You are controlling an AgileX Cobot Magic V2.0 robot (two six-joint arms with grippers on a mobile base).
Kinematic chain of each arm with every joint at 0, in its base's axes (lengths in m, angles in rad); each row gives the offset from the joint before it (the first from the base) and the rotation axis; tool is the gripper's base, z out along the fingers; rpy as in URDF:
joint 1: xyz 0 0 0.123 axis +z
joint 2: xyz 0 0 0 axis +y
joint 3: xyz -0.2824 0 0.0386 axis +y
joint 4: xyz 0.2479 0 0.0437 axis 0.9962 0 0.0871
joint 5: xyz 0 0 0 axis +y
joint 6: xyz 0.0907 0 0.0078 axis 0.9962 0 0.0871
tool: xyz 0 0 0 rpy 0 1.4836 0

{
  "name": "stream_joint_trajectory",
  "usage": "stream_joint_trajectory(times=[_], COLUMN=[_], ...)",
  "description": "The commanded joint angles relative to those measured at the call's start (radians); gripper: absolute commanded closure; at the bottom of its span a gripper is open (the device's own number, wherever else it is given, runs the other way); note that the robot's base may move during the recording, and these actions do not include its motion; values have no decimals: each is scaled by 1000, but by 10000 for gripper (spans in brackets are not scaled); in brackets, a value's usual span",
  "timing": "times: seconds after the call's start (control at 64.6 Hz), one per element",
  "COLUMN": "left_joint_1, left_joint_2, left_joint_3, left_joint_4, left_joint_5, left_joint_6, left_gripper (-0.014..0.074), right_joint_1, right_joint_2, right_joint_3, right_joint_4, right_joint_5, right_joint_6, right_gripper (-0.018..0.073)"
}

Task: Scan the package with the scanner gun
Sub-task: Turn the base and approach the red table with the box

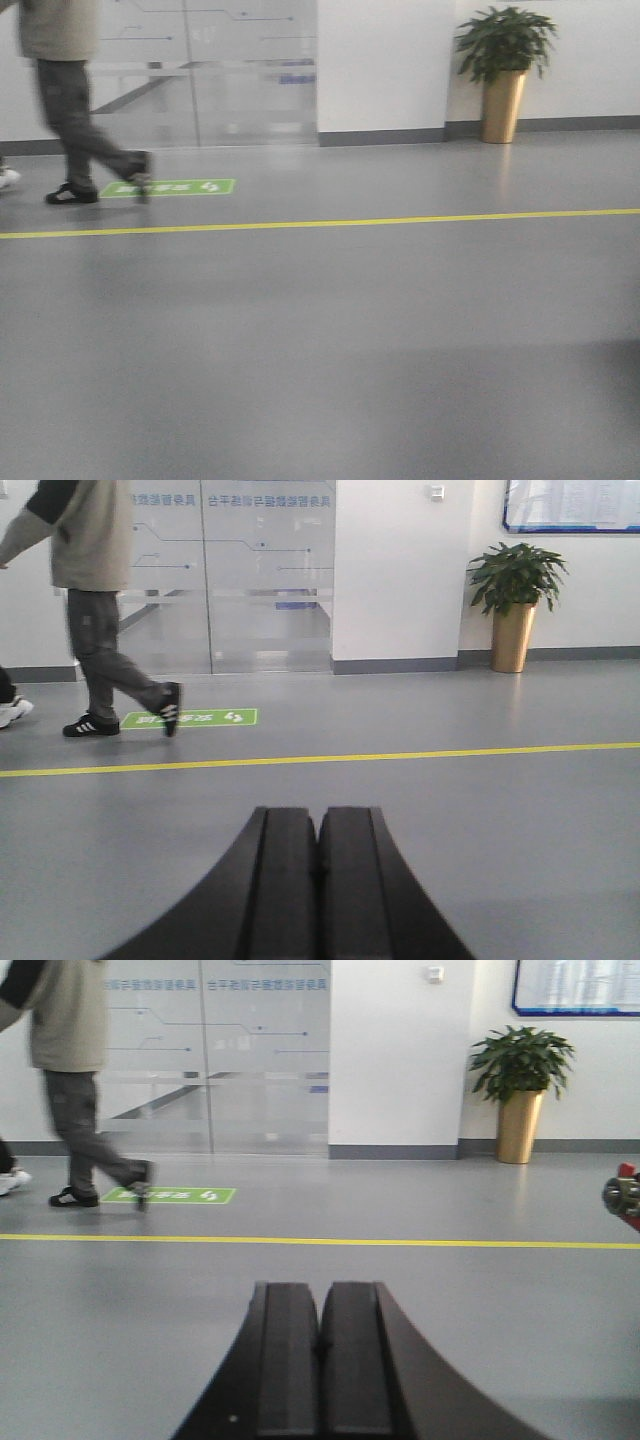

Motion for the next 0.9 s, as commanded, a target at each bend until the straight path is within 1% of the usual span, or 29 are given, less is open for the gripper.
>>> stream_joint_trajectory(times=[0.0, 0.882], left_joint_1=[1, 1], left_joint_2=[-4, -4], left_joint_3=[-3, -3], left_joint_4=[-2, -2], left_joint_5=[-17, -17], left_joint_6=[4, 4], left_gripper=[707, 707], right_joint_1=[-3, -3], right_joint_2=[-2, -2], right_joint_3=[-1, -1], right_joint_4=[1, 1], right_joint_5=[-15, -15], right_joint_6=[-4, -4], right_gripper=[720, 720])
